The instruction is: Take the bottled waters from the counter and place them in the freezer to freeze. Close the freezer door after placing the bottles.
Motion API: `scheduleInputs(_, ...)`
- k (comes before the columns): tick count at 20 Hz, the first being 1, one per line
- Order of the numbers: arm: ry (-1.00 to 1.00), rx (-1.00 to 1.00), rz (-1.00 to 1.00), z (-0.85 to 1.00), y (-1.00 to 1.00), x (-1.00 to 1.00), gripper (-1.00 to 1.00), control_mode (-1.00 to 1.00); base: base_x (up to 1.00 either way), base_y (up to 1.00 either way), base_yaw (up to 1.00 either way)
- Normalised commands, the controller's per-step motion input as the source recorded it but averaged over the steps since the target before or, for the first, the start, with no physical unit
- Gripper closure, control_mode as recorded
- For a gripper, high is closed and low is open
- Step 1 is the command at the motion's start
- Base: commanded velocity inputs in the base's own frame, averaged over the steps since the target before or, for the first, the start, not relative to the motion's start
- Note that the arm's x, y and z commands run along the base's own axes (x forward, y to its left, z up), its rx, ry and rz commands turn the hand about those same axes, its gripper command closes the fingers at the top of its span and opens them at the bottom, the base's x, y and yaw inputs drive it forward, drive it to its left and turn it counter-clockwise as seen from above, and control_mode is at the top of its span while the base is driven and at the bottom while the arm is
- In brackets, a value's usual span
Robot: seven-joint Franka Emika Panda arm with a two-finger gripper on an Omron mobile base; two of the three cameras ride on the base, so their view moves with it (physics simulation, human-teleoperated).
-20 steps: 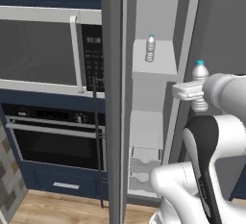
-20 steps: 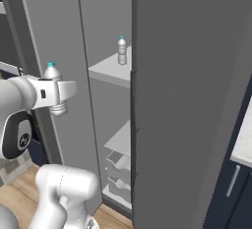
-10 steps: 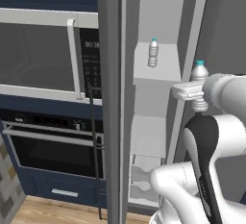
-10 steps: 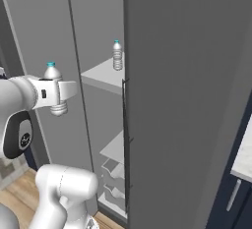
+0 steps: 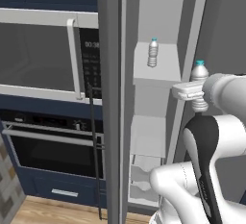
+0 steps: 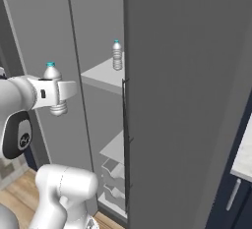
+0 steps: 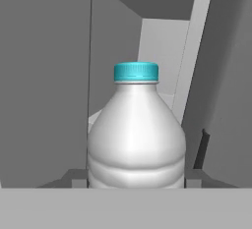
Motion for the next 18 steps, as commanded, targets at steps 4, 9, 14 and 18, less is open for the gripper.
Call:
scheduleInputs(4,0.0,0.0,0.0,0.0,0.0,0.0,1.0,1.0,0.16,0.56,-0.04)
scheduleInputs(9,0.0,0.0,0.0,0.0,0.0,0.0,1.0,1.0,0.1,0.53,-0.06)
scheduleInputs(14,0.0,0.0,0.0,0.0,0.0,0.0,1.0,1.0,0.06,0.56,-0.11)
scheduleInputs(18,0.0,0.0,0.0,0.0,0.0,0.0,1.0,1.0,0.23,0.68,-0.14)
